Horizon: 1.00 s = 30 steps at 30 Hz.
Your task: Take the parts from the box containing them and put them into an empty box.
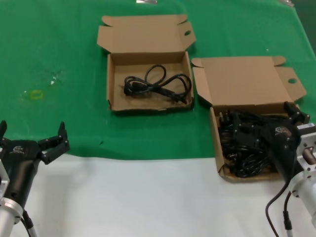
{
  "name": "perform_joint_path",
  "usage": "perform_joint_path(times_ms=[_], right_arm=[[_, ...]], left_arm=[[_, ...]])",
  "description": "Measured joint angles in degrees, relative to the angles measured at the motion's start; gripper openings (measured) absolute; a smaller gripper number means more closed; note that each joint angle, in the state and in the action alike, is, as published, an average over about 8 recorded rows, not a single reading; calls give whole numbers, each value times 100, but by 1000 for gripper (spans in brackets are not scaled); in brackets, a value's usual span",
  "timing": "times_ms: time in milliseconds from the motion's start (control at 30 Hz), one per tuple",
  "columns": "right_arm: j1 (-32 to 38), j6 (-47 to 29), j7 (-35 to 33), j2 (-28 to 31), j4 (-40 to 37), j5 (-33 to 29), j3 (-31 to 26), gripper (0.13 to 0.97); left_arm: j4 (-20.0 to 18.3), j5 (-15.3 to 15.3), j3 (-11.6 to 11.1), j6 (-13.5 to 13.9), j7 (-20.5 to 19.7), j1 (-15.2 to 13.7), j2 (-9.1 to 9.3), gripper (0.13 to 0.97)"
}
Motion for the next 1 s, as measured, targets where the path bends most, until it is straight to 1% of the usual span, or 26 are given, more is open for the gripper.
perform_joint_path(times_ms=[1000], right_arm=[[0,0,0,0,0,0,0,966]], left_arm=[[0,0,0,0,0,0,0,966]])
